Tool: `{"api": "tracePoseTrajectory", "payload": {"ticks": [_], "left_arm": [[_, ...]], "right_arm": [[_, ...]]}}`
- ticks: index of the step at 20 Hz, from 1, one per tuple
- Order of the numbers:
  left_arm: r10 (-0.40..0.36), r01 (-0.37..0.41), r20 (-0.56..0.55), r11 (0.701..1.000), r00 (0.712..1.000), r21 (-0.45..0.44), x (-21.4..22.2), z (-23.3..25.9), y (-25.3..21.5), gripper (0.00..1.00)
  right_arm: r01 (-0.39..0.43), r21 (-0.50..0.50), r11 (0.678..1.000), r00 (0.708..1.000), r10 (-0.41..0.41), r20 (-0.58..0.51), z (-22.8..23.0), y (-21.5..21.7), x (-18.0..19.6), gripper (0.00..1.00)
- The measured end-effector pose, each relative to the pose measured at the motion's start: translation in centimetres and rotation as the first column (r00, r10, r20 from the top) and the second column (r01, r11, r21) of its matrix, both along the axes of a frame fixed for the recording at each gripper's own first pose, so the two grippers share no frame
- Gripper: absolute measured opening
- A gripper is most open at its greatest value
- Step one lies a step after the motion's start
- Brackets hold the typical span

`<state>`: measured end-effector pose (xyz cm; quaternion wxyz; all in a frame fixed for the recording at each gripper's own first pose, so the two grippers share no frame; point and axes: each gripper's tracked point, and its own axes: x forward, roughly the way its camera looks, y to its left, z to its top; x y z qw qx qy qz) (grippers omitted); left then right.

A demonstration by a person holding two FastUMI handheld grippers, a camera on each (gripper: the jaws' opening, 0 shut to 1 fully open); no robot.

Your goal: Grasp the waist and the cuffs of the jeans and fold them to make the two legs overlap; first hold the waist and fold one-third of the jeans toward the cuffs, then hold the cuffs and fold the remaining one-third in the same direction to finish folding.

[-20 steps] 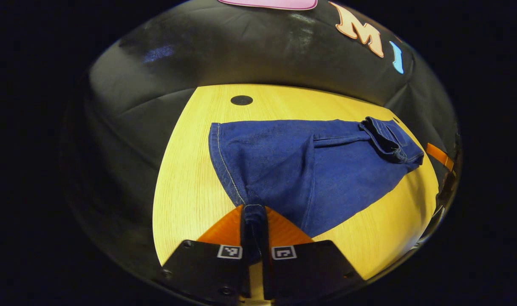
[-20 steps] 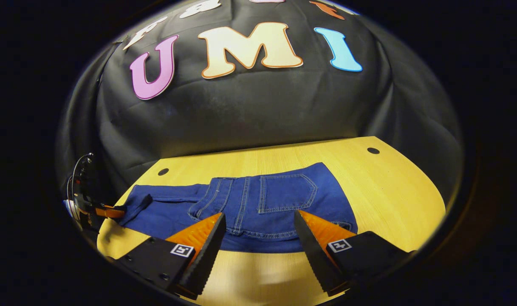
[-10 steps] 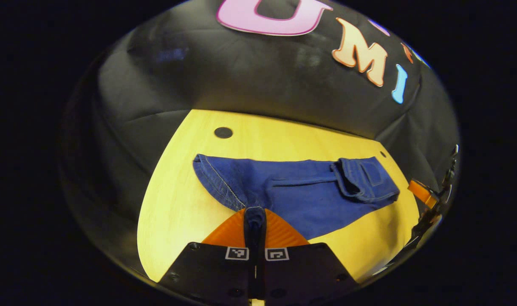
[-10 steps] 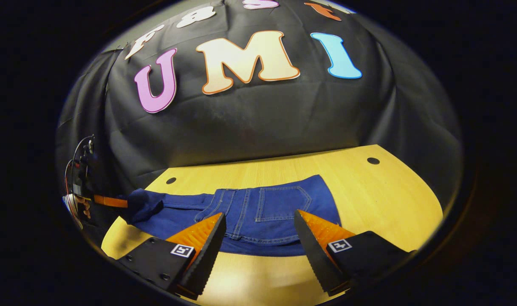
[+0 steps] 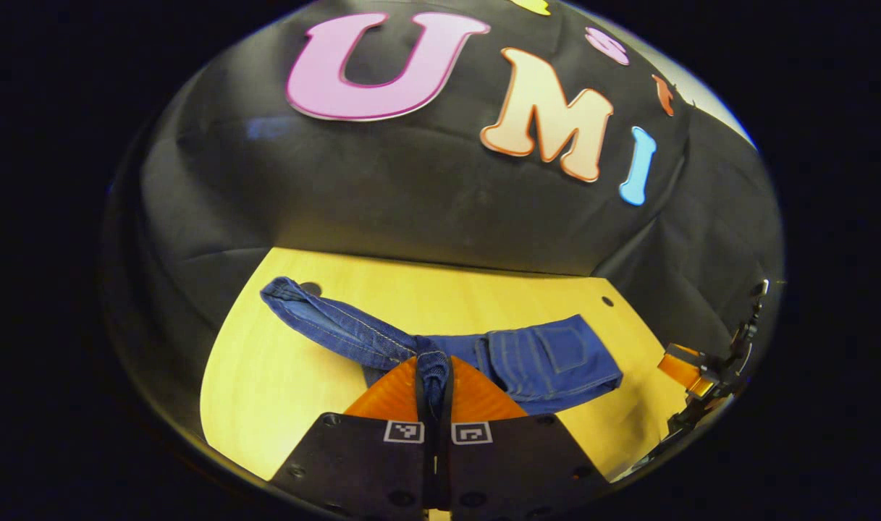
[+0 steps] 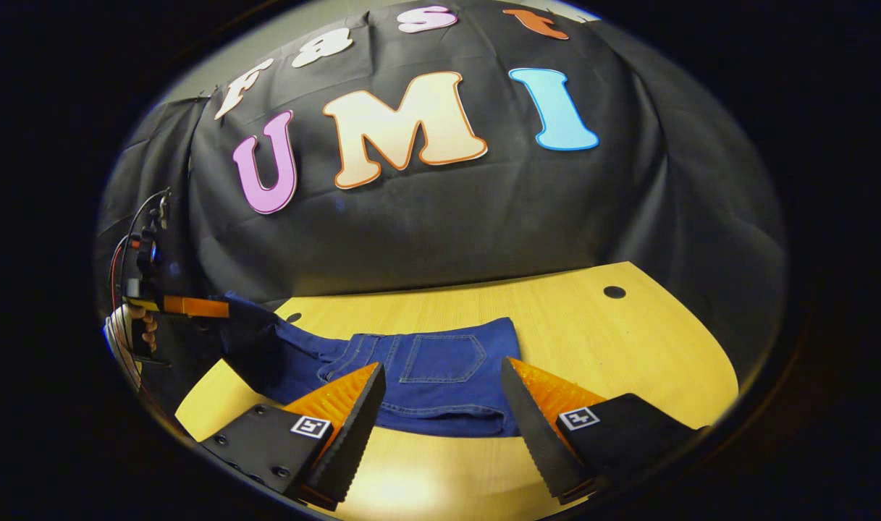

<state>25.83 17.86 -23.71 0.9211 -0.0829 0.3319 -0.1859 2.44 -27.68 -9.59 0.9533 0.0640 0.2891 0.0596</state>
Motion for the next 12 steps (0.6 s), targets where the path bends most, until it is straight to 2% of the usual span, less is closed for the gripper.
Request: {"api": "tracePoseTrajectory", "payload": {"ticks": [5, 8, 9, 10, 11, 12], "left_arm": [[-0.067, 0.067, 0.034, 0.998, 0.997, -0.003, 0.5, 1.6, -6.9, 0.00], [-0.132, 0.133, 0.047, 0.991, 0.990, -0.001, 1.0, 2.1, -11.6, 0.00], [-0.151, 0.151, 0.059, 0.989, 0.987, 0.001, 1.5, 1.9, -13.1, 0.00], [-0.170, 0.171, 0.057, 0.985, 0.984, 0.000, 1.6, 1.7, -14.7, 0.00], [-0.190, 0.191, 0.062, 0.981, 0.980, -0.009, 1.8, 1.5, -16.3, 0.00], [-0.205, 0.206, 0.058, 0.978, 0.977, -0.016, 1.8, 1.0, -17.8, 0.00]], "right_arm": [[0.010, 0.003, 1.000, 1.000, -0.010, 0.016, 1.3, -3.7, -0.7, 0.98], [0.026, -0.007, 1.000, 0.999, -0.025, 0.027, 2.1, -6.3, -1.3, 0.98], [0.032, -0.017, 0.999, 0.999, -0.031, 0.029, 2.2, -7.1, -1.5, 0.94], [0.040, -0.028, 0.999, 0.999, -0.039, 0.030, 2.4, -8.2, -1.9, 0.98], [0.047, -0.034, 0.998, 0.999, -0.046, 0.029, 2.5, -9.0, -2.1, 0.98], [0.056, -0.039, 0.998, 0.998, -0.055, 0.025, 2.5, -10.0, -2.4, 0.94]]}}
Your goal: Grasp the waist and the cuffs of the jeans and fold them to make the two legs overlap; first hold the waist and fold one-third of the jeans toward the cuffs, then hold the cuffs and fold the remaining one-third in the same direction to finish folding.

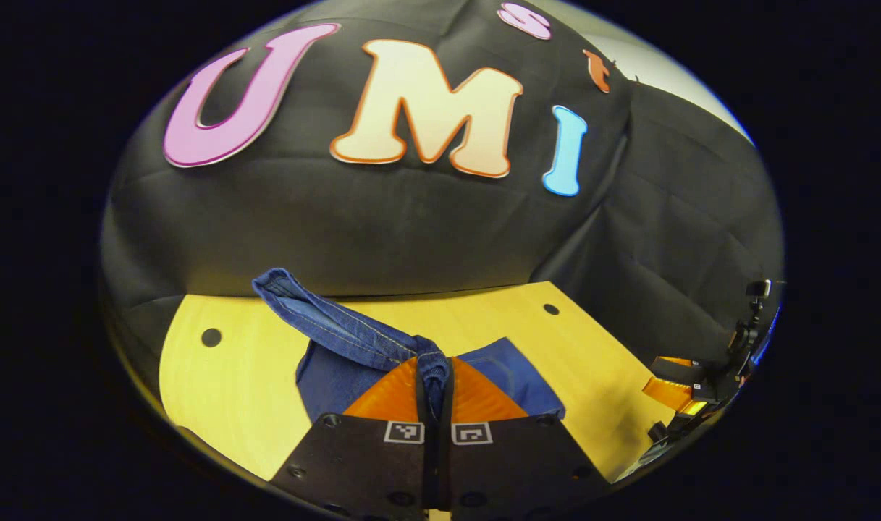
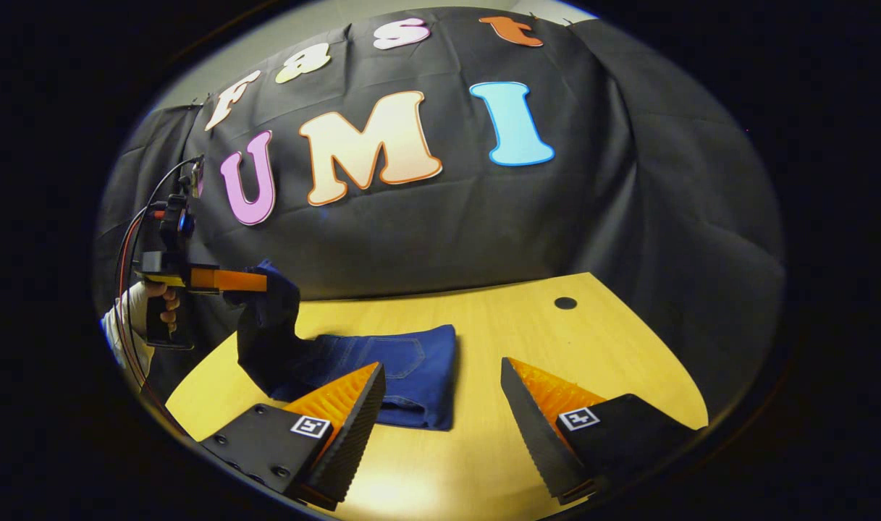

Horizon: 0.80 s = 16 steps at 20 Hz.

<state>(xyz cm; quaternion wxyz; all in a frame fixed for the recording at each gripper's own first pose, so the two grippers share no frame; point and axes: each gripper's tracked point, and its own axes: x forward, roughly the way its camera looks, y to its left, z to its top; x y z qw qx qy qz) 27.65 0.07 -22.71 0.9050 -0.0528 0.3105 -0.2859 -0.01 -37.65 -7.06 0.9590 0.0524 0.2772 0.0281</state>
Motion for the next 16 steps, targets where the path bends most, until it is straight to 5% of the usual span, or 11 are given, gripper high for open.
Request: {"api": "tracePoseTrajectory", "payload": {"ticks": [7, 13, 15, 16], "left_arm": [[-0.071, 0.072, -0.075, 0.997, 0.995, 0.012, -0.6, -6.7, -7.7, 0.00], [-0.035, 0.052, -0.160, 0.993, 0.986, 0.105, -3.4, -14.0, -10.0, 0.02], [0.000, 0.015, -0.139, 0.994, 0.990, 0.108, -4.0, -14.8, -10.3, 0.12], [0.011, 0.000, -0.113, 0.995, 0.994, 0.095, -4.2, -13.9, -10.5, 0.42]], "right_arm": [[0.035, -0.047, 0.998, 0.999, -0.037, -0.035, -1.1, -4.4, -1.4, 0.98], [0.002, -0.060, 0.998, 0.999, -0.005, -0.051, -1.8, -5.3, -1.4, 0.98], [-0.023, -0.061, 0.998, 0.999, 0.021, -0.042, -1.5, -5.0, -1.2, 0.98], [-0.037, -0.065, 0.997, 0.999, 0.035, -0.025, -1.3, -4.8, -1.1, 0.94]]}}
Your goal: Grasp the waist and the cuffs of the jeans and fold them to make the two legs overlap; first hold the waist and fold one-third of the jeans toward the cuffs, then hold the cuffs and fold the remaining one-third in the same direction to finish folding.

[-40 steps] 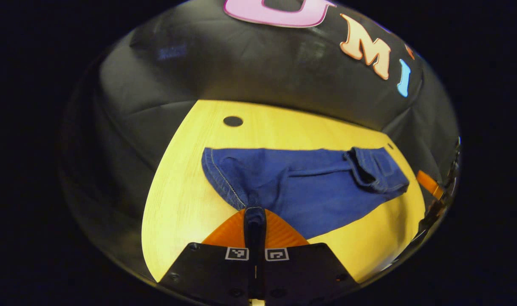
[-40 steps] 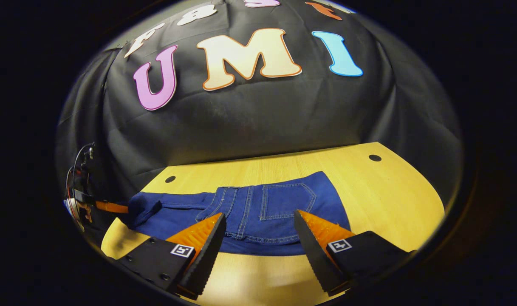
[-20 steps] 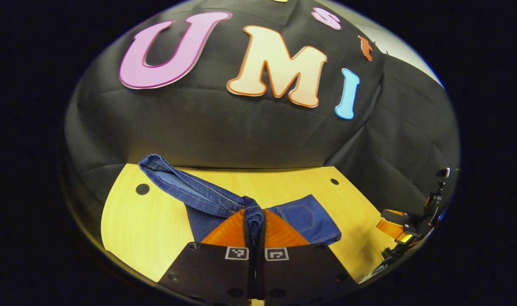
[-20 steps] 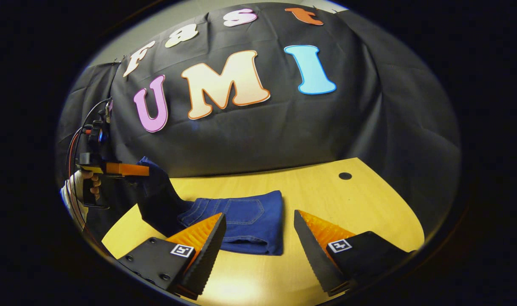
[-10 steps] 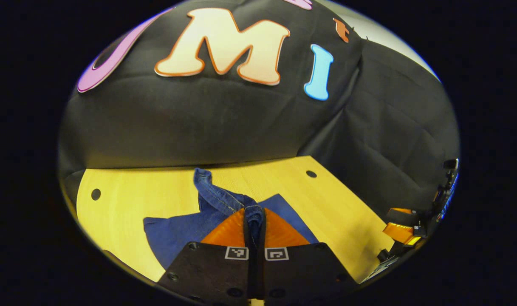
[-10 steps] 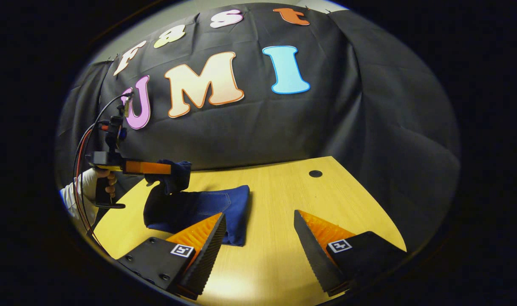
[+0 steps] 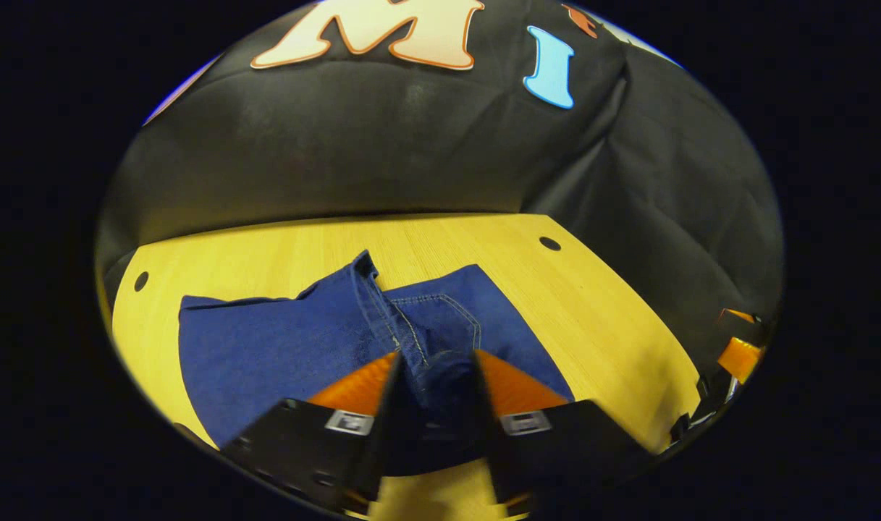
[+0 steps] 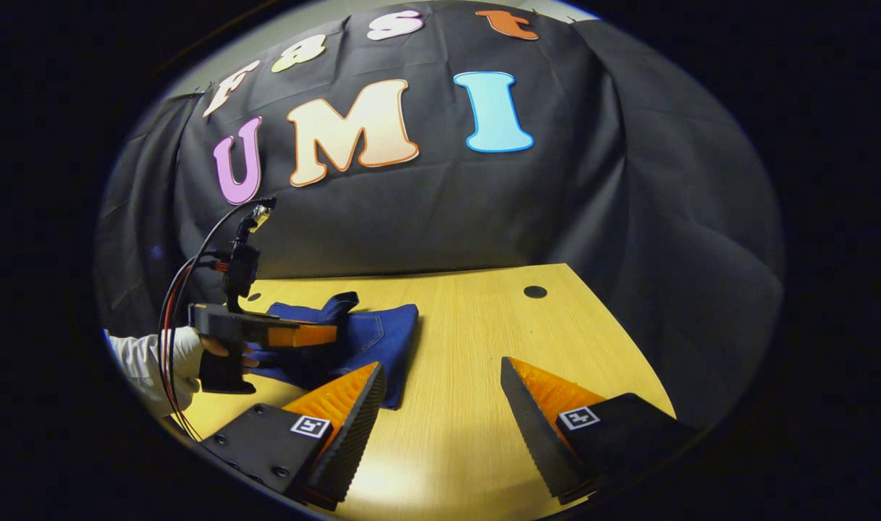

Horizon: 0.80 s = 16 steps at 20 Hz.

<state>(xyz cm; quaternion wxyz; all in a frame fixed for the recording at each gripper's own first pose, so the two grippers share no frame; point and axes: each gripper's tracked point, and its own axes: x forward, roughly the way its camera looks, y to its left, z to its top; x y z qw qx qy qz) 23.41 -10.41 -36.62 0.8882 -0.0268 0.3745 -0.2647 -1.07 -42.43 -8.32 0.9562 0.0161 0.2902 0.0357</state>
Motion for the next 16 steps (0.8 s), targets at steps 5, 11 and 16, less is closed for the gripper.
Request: {"api": "tracePoseTrajectory", "payload": {"ticks": [5, 11, 16], "left_arm": [[0.149, -0.158, 0.279, 0.987, 0.949, 0.008, -0.3, 9.9, 4.0, 0.96], [0.260, -0.301, 0.490, 0.954, 0.832, 0.005, -4.7, 20.3, 13.1, 0.95], [0.277, -0.333, 0.571, 0.943, 0.773, -0.007, -9.6, 25.6, 18.1, 0.94]], "right_arm": [[-0.064, 0.008, 0.998, 0.985, 0.061, 0.164, 5.0, 3.2, 2.5, 0.98], [-0.051, 0.062, 0.997, 0.915, 0.022, 0.403, 14.4, 9.1, 3.0, 0.98], [-0.057, 0.084, 0.995, 0.859, 0.006, 0.511, 20.2, 12.9, 0.0, 0.98]]}}
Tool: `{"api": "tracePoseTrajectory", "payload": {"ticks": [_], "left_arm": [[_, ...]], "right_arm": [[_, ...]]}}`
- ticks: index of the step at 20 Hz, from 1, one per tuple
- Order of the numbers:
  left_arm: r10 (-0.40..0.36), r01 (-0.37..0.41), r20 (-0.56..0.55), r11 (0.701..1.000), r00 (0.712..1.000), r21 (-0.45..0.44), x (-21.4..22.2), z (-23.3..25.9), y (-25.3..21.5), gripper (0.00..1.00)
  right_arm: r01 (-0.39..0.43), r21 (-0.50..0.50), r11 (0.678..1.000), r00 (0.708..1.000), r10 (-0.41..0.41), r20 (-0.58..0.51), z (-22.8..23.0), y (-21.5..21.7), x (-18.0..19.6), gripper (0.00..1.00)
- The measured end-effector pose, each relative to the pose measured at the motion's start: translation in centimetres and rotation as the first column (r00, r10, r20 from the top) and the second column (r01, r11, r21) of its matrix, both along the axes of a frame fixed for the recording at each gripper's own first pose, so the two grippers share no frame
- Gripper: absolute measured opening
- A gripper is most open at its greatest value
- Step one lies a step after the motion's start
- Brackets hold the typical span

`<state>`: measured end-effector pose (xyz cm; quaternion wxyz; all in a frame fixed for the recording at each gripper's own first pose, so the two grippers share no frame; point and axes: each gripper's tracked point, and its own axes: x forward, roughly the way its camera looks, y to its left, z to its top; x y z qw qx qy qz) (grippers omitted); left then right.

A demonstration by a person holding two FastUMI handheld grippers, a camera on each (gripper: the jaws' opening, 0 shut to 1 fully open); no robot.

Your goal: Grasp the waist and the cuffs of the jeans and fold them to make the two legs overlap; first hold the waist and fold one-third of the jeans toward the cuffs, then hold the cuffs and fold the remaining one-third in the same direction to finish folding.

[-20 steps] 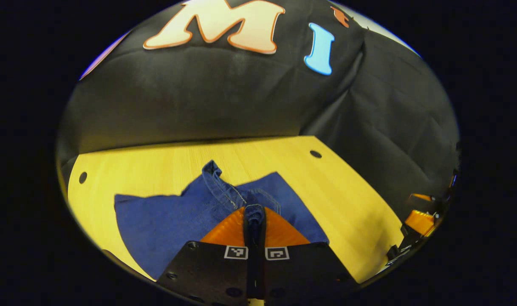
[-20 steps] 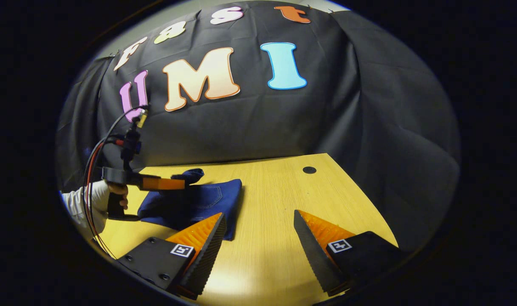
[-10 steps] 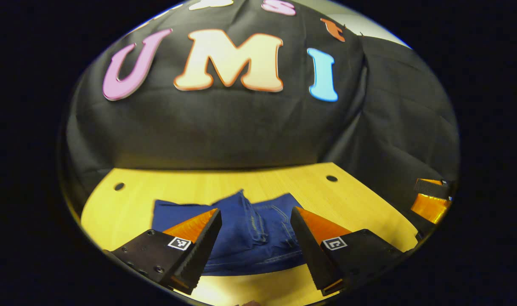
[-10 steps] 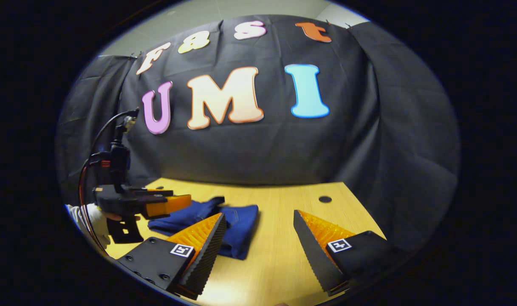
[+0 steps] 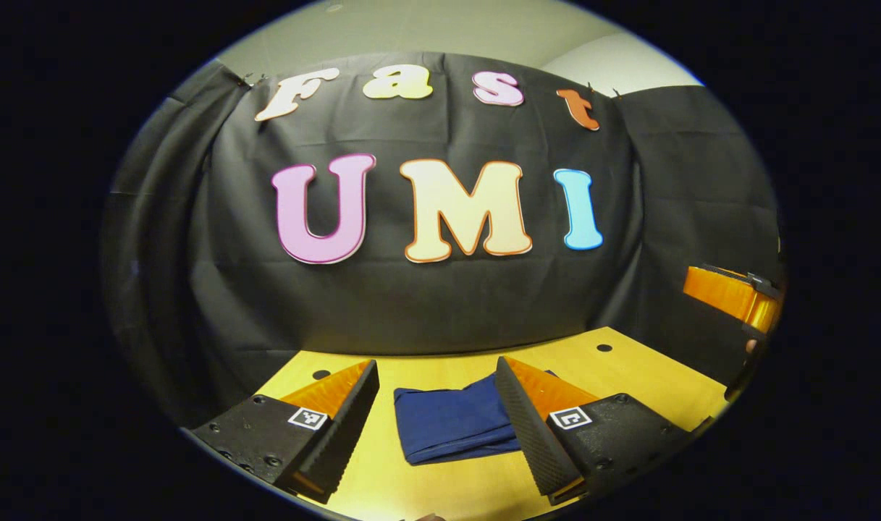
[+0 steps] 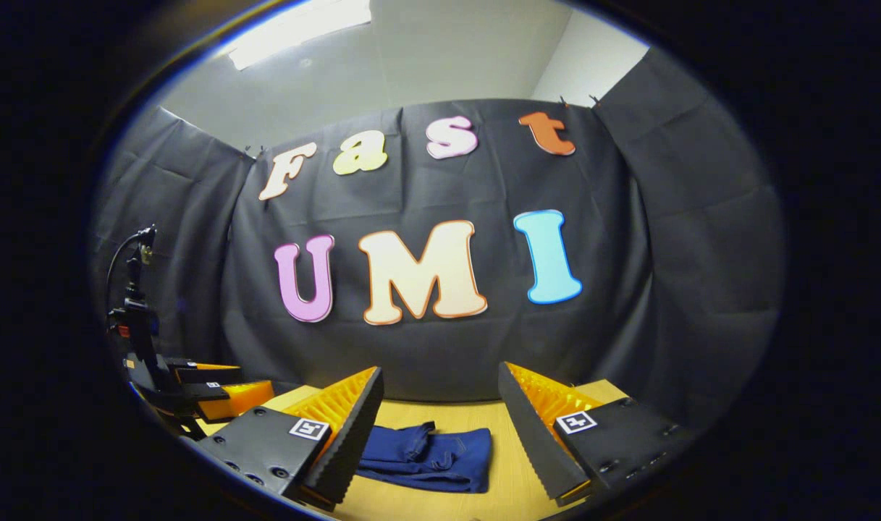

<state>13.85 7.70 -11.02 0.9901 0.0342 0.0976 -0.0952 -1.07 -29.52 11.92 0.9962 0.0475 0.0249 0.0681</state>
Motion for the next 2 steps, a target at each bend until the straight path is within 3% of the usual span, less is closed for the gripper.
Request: {"api": "tracePoseTrajectory", "payload": {"ticks": [2], "left_arm": [[-0.001, 0.001, 0.028, 1.000, 1.000, -0.003, -1.34, 1.55, 0.91, 0.94]], "right_arm": [[0.006, -0.006, 1.000, 1.000, -0.006, 0.028, 1.44, 0.99, -1.83, 1.00]]}}
